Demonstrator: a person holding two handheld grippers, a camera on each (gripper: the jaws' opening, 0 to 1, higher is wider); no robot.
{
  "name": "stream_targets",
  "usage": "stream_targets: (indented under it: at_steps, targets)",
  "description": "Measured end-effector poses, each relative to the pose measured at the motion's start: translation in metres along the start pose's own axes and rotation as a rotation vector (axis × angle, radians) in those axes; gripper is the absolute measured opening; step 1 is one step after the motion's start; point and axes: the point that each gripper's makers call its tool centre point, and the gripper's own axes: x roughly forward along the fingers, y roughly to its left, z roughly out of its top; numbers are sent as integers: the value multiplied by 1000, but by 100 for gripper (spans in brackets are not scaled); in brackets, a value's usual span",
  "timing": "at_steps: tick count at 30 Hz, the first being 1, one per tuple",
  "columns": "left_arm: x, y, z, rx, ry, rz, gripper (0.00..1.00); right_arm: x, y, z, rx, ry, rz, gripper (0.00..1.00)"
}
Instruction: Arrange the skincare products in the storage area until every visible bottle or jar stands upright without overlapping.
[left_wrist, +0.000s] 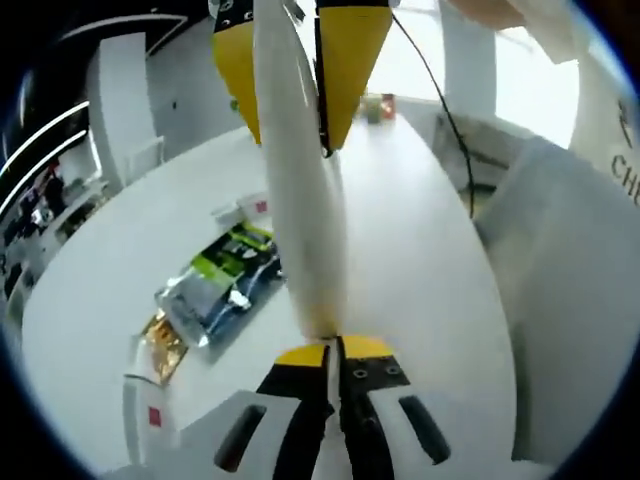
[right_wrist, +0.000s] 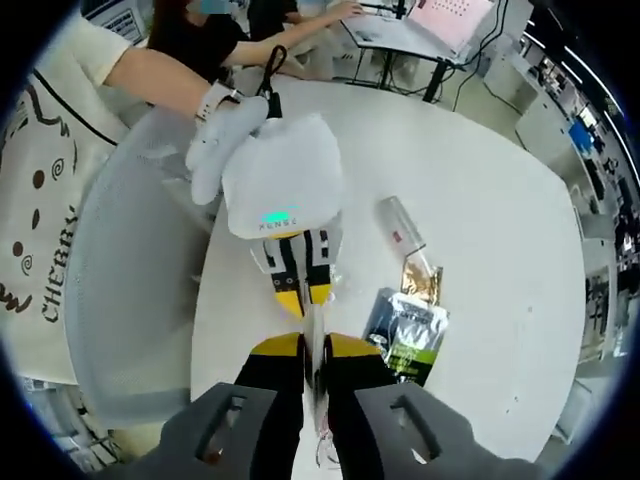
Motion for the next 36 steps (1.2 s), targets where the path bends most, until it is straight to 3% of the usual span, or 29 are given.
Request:
stream_targets:
  at_steps: [1,8,21,36]
  targets:
    - [0,5,1,-4,-1,36,7,0,0,0,8,-1,3,7]
    - [-1,11,9,-3,-28,56,18,0,0,0,-4,5,1,7]
    - [11,21,18,12,-2,79,14,-4,-16,-11,43,14,-24,8]
    - [11,24,18,11,5,80,13,-3,-18,-15,28,19,-24,12]
